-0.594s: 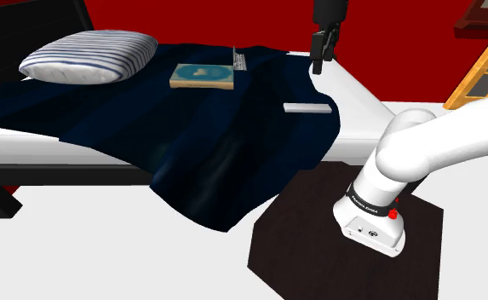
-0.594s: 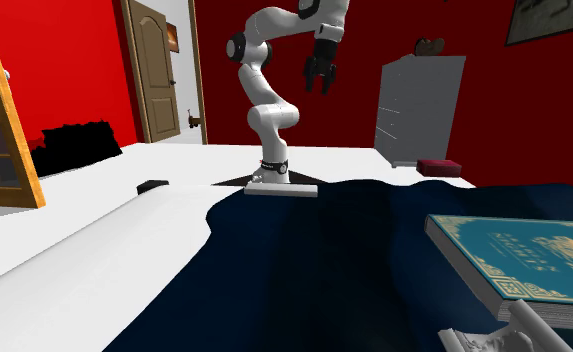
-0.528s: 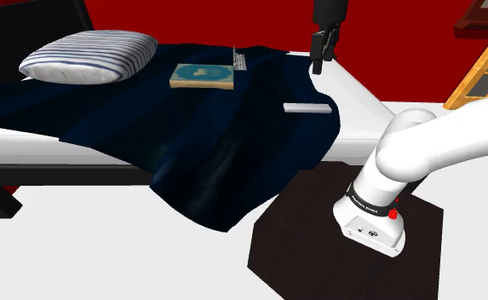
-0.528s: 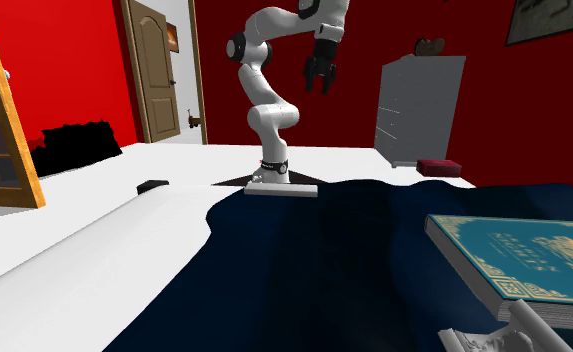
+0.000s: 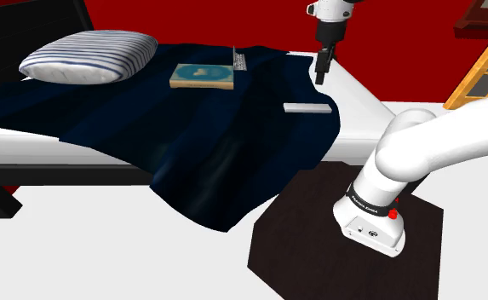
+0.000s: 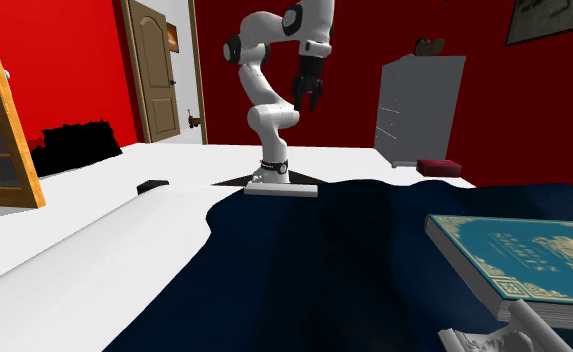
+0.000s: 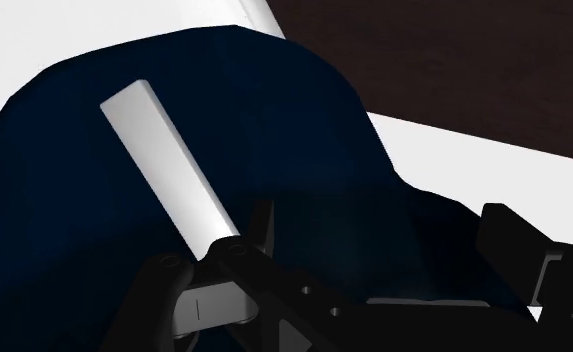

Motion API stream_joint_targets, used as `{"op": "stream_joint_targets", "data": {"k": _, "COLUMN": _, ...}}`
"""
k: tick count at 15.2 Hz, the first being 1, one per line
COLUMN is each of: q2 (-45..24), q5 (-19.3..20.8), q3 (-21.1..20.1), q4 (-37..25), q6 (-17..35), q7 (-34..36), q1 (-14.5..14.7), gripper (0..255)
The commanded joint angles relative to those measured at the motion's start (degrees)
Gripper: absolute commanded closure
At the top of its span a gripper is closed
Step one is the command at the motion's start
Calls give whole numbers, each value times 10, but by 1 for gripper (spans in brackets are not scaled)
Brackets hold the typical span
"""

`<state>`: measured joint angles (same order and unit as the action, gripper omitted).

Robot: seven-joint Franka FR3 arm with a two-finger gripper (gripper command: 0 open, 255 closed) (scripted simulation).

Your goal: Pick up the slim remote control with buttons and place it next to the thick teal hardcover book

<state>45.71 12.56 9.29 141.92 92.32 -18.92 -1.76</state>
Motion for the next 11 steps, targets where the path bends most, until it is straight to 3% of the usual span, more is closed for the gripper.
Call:
{"op": "stream_joint_targets", "data": {"k": 1, "q2": -9, "q5": 17, "q3": 32, "q4": 19, "q6": 37, "q7": -38, "q1": -2, "gripper": 0}}
{"op": "stream_joint_targets", "data": {"k": 11, "q2": -144, "q5": 61, "q3": 196, "q4": 34, "q6": 225, "q7": -224, "q1": 10, "gripper": 0}}
